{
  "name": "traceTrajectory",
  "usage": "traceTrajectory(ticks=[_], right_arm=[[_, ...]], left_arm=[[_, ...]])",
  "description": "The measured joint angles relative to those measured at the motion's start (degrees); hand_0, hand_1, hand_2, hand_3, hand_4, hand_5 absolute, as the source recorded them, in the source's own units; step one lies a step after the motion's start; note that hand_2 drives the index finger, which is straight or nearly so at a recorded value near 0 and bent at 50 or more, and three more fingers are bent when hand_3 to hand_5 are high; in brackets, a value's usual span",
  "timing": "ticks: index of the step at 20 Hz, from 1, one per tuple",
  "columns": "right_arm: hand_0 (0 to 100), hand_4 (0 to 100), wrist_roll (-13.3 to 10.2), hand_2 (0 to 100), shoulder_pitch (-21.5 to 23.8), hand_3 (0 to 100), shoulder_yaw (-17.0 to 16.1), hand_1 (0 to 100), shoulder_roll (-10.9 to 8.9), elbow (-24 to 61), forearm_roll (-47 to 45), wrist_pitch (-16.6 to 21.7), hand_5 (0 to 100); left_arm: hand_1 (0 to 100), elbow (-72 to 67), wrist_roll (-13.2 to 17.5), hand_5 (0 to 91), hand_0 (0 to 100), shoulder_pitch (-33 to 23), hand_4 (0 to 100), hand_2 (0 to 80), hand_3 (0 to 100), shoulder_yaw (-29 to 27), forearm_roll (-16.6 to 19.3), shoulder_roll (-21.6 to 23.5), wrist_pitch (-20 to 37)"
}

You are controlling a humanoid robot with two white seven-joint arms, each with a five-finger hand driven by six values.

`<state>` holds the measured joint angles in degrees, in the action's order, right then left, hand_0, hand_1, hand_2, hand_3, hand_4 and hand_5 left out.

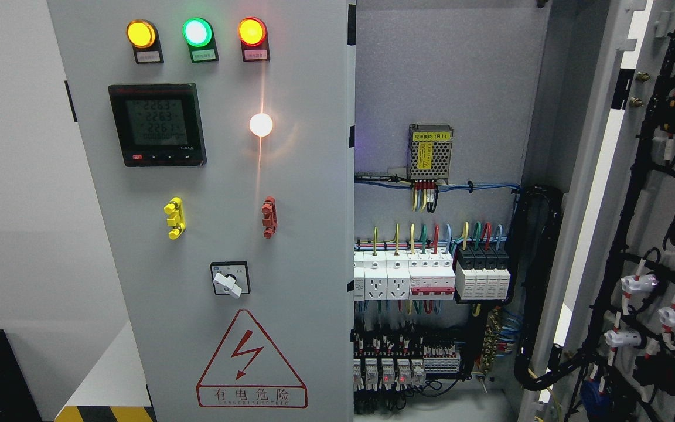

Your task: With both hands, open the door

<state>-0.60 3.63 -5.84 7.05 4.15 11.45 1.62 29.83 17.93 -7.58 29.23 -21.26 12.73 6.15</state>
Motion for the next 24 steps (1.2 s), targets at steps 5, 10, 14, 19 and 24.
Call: traceTrajectory(ticks=[5,10,14,19,24], right_arm=[[19,0,0.0,0,0.01,0,0.0,0,0.0,-0.01,-0.02,0.0,0],[19,0,0.0,0,0.01,0,0.02,0,0.0,-0.01,-0.02,0.0,0],[19,0,0.0,0,0.01,0,0.0,0,0.02,-0.01,-0.01,0.0,0],[19,0,0.0,0,-0.04,0,0.01,0,0.01,0.0,0.0,0.0,0],[19,0,0.0,0,-0.14,0,0.03,0,0.0,0.02,0.01,0.0,0]], left_arm=[[0,-7.05,-0.59,0.0,0,1.69,0,0.0,0,-5.08,7.37,-3.04,0.0],[0,-11.95,-1.53,0.0,0,2.29,0,0.0,0,-12.81,17.22,-6.04,0.01],[0,-15.81,-4.04,0.0,0,2.53,0,0.0,0,-19.35,23.55,-8.05,1.3],[0,-19.38,-10.23,0.0,0,2.6,0,0.0,0,-26.12,26.78,-9.73,2.59],[0,-22.76,-12.01,0.0,0,2.28,0,0.0,0,-30.6,27.92,-10.84,5.79]])
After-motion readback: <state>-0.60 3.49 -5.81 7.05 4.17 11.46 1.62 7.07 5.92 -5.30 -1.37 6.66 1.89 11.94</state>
